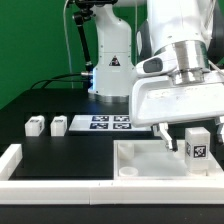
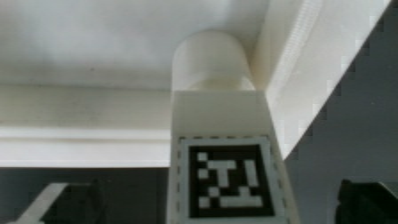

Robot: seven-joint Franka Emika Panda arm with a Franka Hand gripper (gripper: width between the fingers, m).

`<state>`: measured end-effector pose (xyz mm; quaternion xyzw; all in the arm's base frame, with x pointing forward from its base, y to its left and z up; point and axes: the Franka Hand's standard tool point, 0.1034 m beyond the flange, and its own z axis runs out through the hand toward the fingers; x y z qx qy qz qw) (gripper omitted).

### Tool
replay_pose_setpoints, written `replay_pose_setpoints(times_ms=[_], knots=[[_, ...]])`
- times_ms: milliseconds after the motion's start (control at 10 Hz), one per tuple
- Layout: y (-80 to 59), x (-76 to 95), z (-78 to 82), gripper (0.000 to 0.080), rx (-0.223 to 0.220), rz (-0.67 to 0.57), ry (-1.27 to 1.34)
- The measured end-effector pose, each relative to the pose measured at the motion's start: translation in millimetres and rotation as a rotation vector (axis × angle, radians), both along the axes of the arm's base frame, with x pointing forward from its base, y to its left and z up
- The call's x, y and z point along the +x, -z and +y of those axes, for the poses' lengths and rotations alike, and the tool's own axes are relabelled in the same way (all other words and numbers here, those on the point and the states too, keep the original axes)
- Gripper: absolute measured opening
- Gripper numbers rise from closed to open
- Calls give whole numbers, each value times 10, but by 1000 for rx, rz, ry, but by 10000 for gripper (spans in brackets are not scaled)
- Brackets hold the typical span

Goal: Assemble square table

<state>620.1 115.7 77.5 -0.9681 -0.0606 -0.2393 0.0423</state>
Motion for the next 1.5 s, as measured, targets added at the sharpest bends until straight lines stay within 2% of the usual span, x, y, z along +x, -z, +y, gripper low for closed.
replay_pose_setpoints(times_ms=[100,200,300,500,600,800,1000,1100,1200,1300,1400,1500], knots=[[-95,46,-10,649,0,10,-1],[-92,56,-20,649,0,13,0],[-33,16,-16,649,-4,79,-5],[-41,49,12,649,-7,193,-14],[-14,-2,34,649,-11,285,-24],[-34,8,58,649,-16,420,-37],[-24,36,28,649,-20,511,-41],[-21,74,25,649,-18,481,-37],[-11,66,29,601,-15,484,-26],[-10,65,29,601,-10,487,-6],[-9,65,30,413,-6,489,13],[-9,65,32,413,11,496,79]])
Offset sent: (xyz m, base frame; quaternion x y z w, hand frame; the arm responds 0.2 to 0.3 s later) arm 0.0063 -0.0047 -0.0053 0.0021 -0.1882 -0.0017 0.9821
